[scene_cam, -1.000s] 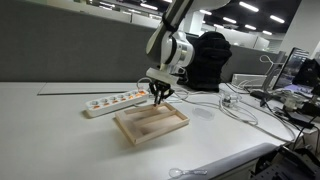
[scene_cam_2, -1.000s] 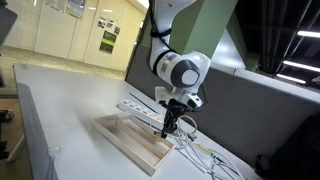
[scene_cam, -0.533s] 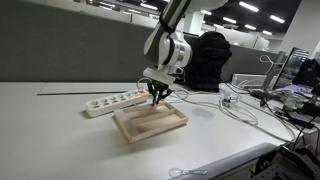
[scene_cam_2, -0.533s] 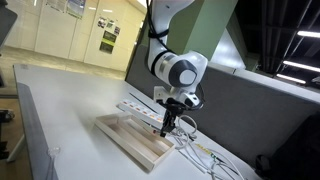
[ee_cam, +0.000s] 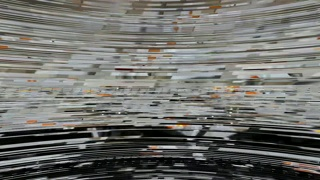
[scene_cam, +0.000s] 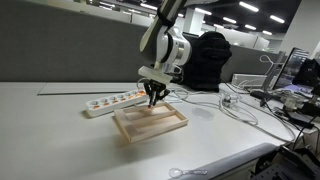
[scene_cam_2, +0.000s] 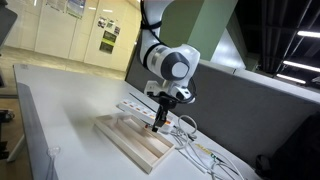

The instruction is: Put the screwdriver on the top part of the tray

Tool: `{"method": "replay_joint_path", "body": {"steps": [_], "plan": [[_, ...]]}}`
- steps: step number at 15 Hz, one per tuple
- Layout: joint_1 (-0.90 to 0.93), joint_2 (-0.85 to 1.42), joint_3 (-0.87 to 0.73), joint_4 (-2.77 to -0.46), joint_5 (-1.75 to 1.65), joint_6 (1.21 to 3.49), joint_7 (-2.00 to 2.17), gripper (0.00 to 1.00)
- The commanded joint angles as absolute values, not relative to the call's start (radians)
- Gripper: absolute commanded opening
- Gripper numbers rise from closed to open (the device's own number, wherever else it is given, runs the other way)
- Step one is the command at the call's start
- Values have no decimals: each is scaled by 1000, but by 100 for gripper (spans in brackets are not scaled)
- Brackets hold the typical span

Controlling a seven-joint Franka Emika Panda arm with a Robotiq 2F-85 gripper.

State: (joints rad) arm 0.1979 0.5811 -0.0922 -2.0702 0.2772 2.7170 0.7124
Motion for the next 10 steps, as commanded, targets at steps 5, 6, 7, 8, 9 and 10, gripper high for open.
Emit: {"method": "replay_joint_path", "body": {"steps": [5, 6, 7, 8, 9, 10], "plan": [[213, 495, -105, -2189, 274, 2759, 850, 7], [205, 501, -102, -2187, 281, 2763, 856, 7], [199, 508, -102, -2184, 284, 2763, 864, 7], [189, 515, -97, -2179, 290, 2763, 866, 7], [178, 520, -90, -2175, 298, 2760, 868, 7], [166, 528, -82, -2168, 308, 2754, 862, 7]]}}
